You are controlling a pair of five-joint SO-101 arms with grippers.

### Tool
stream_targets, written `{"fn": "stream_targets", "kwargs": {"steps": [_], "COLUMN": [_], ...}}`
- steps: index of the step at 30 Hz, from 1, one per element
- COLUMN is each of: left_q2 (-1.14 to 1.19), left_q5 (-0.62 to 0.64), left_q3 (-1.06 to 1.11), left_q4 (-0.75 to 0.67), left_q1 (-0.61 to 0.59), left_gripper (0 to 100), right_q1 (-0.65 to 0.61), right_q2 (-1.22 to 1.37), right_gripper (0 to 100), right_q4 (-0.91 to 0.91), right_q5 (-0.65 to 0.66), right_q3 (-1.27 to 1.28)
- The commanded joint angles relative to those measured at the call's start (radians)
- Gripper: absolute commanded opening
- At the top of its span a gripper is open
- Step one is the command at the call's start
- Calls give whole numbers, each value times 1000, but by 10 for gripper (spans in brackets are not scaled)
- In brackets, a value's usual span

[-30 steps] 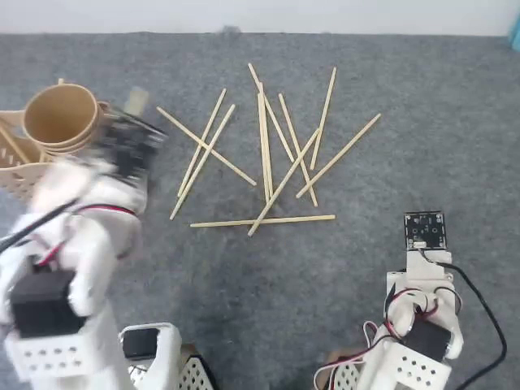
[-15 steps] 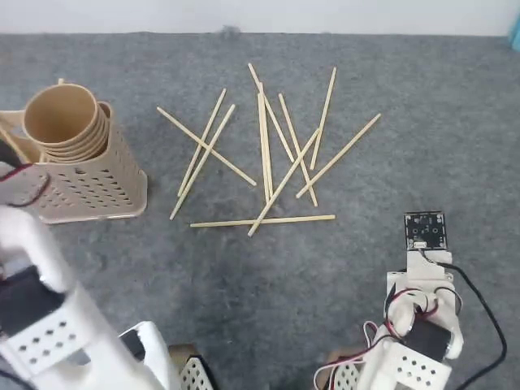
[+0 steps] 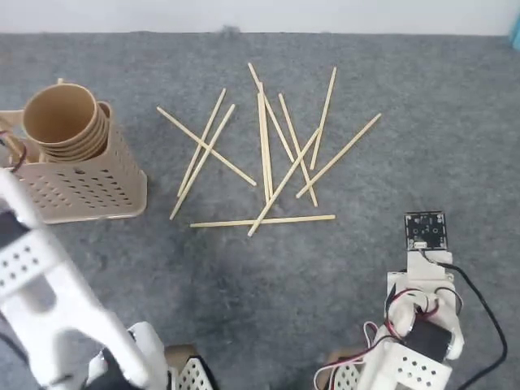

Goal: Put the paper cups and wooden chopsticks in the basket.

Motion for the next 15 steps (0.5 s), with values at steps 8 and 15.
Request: {"fn": "stream_targets", "kwargs": {"steps": [8,15], "left_q2": [64,-198], "left_q5": [14,14], "left_q3": [-67,-70], "left_q4": [32,233], "left_q1": [-31,-23], "left_gripper": [250,220], "right_q1": [13,13], "right_q2": [-16,-16], "right_gripper": [8,8], "right_q4": [10,10], "right_q5": [14,14], "right_q3": [-8,-8]}}
